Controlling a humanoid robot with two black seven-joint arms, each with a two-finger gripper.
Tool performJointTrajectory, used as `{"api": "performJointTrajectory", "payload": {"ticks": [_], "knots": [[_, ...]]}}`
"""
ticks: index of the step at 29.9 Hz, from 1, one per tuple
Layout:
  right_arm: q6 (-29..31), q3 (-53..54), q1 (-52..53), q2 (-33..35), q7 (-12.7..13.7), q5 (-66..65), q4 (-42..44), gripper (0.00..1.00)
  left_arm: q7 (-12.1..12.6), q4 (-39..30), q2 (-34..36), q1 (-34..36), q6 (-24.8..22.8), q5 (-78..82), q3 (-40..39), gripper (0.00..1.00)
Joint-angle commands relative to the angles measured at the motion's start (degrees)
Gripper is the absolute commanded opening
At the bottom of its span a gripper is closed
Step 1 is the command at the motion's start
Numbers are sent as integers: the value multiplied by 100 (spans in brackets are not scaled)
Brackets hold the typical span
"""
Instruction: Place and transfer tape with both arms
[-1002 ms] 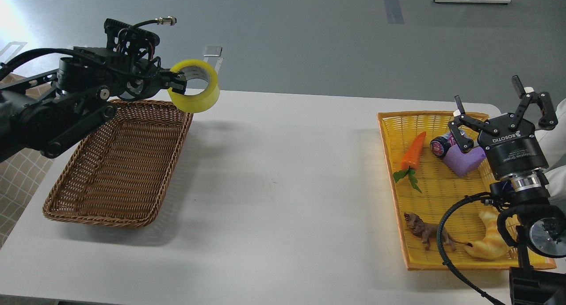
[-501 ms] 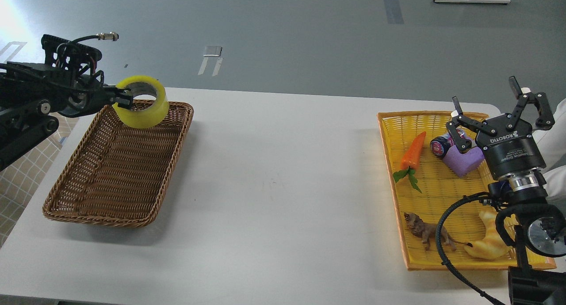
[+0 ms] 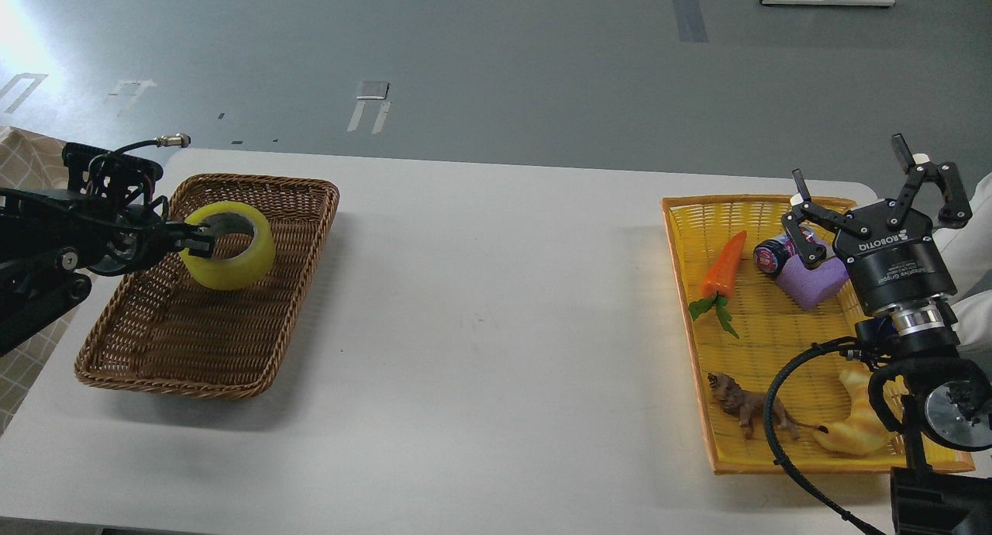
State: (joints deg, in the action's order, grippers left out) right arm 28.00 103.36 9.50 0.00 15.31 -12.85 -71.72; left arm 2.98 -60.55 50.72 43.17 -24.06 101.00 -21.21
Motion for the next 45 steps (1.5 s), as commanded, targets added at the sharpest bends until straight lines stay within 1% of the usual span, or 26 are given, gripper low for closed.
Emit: {"api": "performJointTrajectory", "payload": {"ticks": [1, 6, 15, 16, 17, 18, 19, 20, 22, 23, 25, 29, 33, 35, 37, 41, 42, 44, 45], "knots": [[0, 8, 0, 0, -2, 2, 0, 100, 0, 16, -36, -159, 94, -19, 2, 0], [0, -1, 0, 0, 7, 2, 0, 100, -87, 87, -53, -283, 173, -229, 11, 0], [0, 8, 0, 0, -2, 2, 0, 100, -79, 87, -53, -318, 182, -318, 2, 0], [0, 8, 0, 0, -2, 2, 0, 100, -79, 87, -53, -318, 182, -361, 2, 1], [0, 8, 0, 0, 7, -7, 0, 100, -70, 87, -53, -318, 191, -475, 2, 29], [0, 8, 0, 0, -2, 2, 0, 100, -70, 87, -53, -318, 191, -528, 2, 47], [0, 8, 0, 0, -2, -7, 0, 100, -70, 87, -53, -318, 191, -564, 2, 61], [0, 8, 0, 0, -2, 2, 0, 100, -70, 87, -53, -309, 191, -651, -6, 69], [0, 8, 0, 0, 7, -7, 0, 100, -79, 87, -53, -309, 191, -739, -6, 71], [0, 8, 0, 0, -2, 2, 0, 100, -79, 87, -45, -309, 191, -783, -6, 76], [0, 8, 0, 0, -2, 2, 0, 100, -70, 87, -45, -318, 208, -819, -6, 78], [0, 17, 0, 0, -2, 2, 0, 100, -87, 25, 34, -292, 471, -898, -41, 87], [0, 17, 0, 0, -2, 2, 0, 100, -87, -1, 26, -178, 490, -1126, -103, 89], [0, 17, 0, 0, -2, 2, 0, 100, -96, -10, 26, 163, 498, -1528, -112, 90], [0, 17, 0, 0, -2, -7, 0, 100, -96, -27, 17, 349, 516, -1828, -138, 90], [0, 8, 0, 0, 7, -7, 0, 100, -105, -98, -62, 903, 534, -3058, -393, 90], [0, 8, 17, 0, 7, -15, 0, 100, -157, -98, -123, 1052, 542, -3478, -428, 90], [0, -1, 17, 0, 7, -24, 0, 100, -254, -98, -229, 1141, 542, -3945, -507, 90], [0, -9, 26, 0, 7, -24, 0, 100, -455, -98, -290, 1141, 534, -4452, -673, 91]]}}
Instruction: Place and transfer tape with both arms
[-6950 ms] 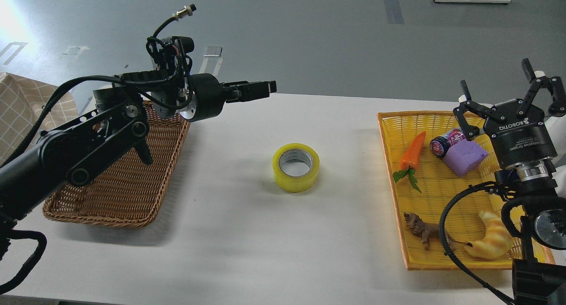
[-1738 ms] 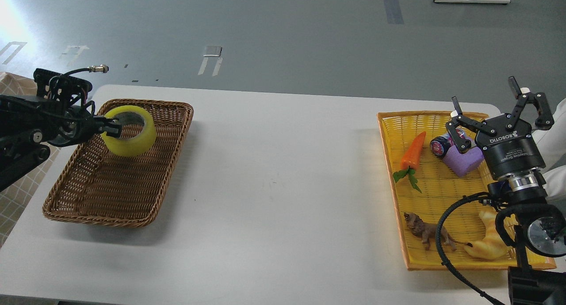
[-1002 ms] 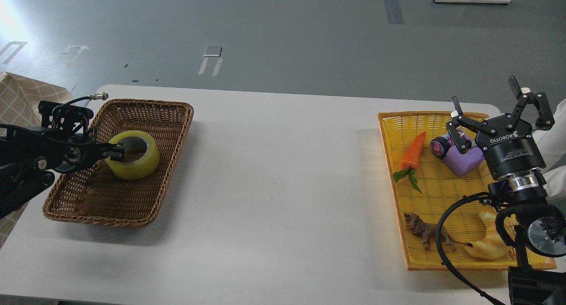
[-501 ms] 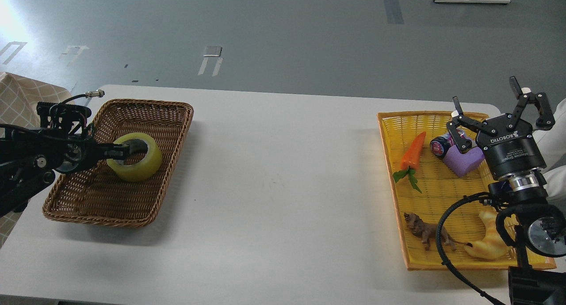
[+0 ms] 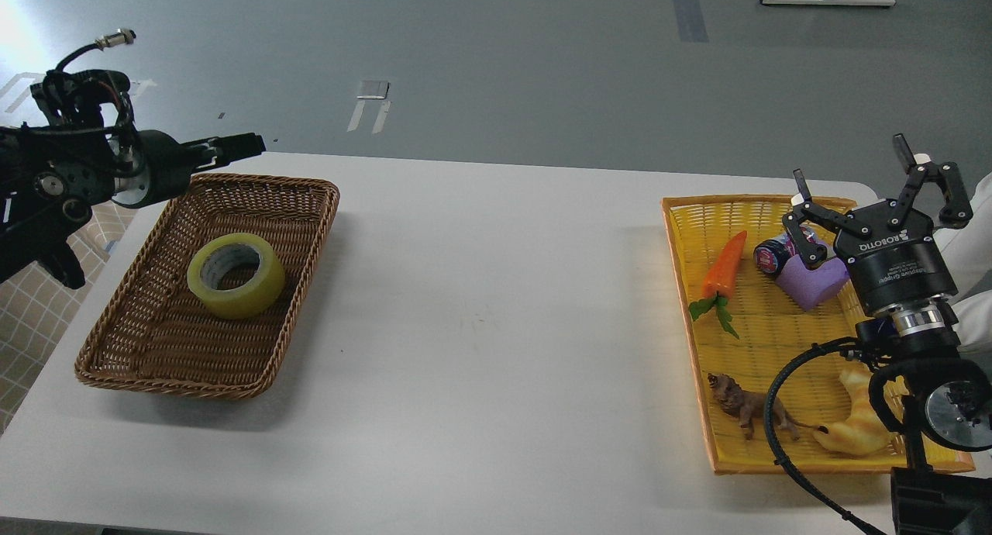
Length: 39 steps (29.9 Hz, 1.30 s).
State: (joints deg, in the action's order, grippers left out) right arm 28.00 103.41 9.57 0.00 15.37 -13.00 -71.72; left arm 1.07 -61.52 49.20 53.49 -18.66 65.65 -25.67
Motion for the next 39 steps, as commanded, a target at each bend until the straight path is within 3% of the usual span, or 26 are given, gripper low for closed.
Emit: {"api": "performJointTrajectory", "payload": {"ticks": [1, 3, 6, 9, 21, 28, 39], "knots": [[0, -14, 28, 0, 10, -9, 0, 100, -553, -1, -191, 101, -6, -1479, -384, 92], [0, -14, 63, 0, 10, -27, -9, 100, -1036, -1, -349, 100, -76, -2088, -535, 96], [0, -14, 124, 0, 45, -27, -18, 100, -1459, -1, -577, 100, -68, -2468, -570, 97], [0, -23, 238, 0, 62, -53, -26, 100, -1628, 8, -981, 92, -85, -2898, -745, 98], [0, -787, 879, 0, 80, -97, 131, 100, -1619, -9, -1983, -391, -112, -5043, -2072, 98], [0, -902, 1311, 0, 80, -97, 500, 100, -1584, -387, -2406, -1068, -129, -5088, -2714, 98], [0, -1139, 1829, 35, 80, -106, 993, 100, -1461, -545, -2731, -1956, -762, -5088, -3102, 98]]}}
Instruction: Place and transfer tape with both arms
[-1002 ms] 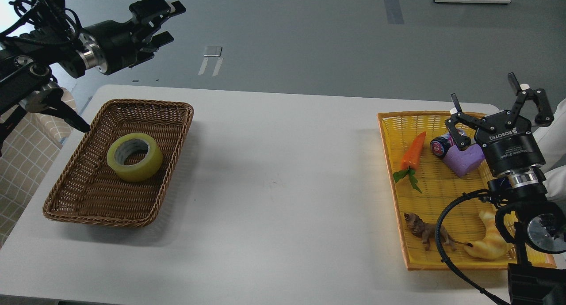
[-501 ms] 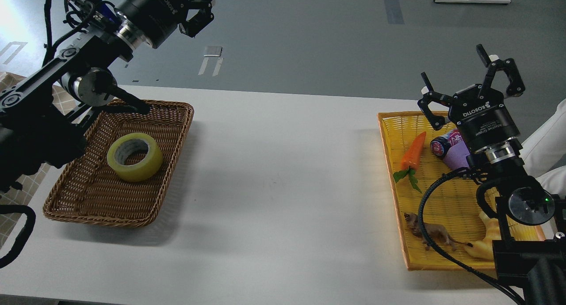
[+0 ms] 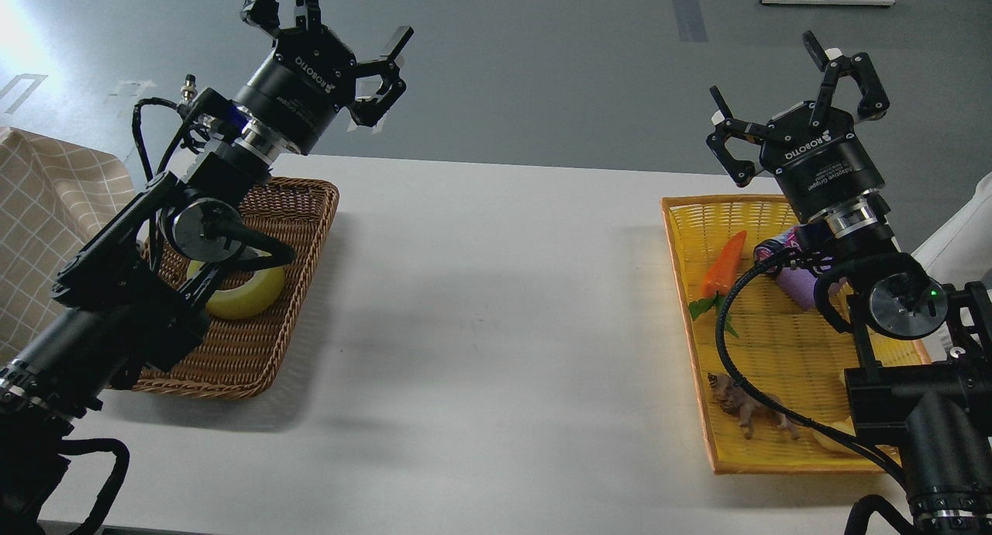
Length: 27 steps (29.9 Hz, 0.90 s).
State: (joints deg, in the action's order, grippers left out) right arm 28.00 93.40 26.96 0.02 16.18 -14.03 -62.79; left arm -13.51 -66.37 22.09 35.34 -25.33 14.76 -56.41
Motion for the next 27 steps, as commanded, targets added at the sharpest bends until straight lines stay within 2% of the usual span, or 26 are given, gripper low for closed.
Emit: {"api": "performJointTrajectory", "payload": {"ticks": [1, 9, 27], "knots": [[0, -190, 116, 85, -1, -3, 153, 100, -2, -130, -38, -202, -104, 0, -54, 98], [0, -235, 169, 95, -10, 6, 241, 100, 15, -368, -249, -536, -95, 0, -54, 98], [0, -191, 99, -2, -71, 23, 232, 100, 15, -113, -451, -545, -95, 27, -89, 98]]}}
